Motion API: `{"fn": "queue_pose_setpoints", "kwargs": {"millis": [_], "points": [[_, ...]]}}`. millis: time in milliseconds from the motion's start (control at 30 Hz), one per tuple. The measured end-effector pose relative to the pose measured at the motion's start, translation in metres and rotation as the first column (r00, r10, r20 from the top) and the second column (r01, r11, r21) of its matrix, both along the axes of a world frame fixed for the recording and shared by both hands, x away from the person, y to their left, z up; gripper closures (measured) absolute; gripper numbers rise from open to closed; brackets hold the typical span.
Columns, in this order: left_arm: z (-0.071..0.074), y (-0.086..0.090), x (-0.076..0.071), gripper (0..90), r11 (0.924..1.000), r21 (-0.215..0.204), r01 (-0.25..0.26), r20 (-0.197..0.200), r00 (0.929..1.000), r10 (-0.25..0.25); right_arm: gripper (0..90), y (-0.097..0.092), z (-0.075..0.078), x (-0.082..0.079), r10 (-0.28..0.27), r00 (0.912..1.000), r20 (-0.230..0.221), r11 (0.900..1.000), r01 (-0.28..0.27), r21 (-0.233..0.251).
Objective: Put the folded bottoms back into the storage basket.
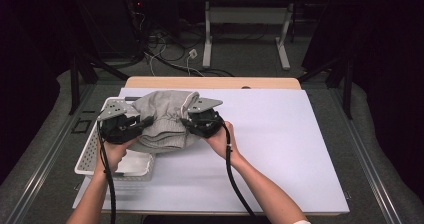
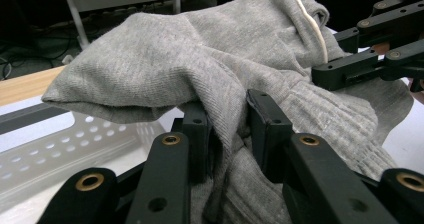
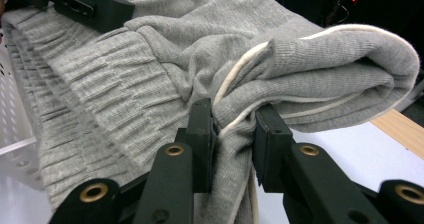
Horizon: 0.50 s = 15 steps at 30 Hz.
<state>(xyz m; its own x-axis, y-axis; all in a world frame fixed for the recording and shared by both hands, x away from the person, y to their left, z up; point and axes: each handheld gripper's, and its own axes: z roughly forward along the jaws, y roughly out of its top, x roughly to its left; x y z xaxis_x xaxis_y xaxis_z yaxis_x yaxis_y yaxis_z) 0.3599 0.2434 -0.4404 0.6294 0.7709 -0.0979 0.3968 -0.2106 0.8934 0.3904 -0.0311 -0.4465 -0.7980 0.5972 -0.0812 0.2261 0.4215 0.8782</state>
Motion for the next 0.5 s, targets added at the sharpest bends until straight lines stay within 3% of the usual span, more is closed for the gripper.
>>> {"fn": "queue_pose_setpoints", "kwargs": {"millis": [500], "points": [[0.000,0.016,-0.002,72.4,0.9990,-0.001,-0.045,-0.001,0.9990,0.045,72.4,0.018,0.001,0.001,0.027,0.9996,0.002,0.9996,-0.027,0.000]]}}
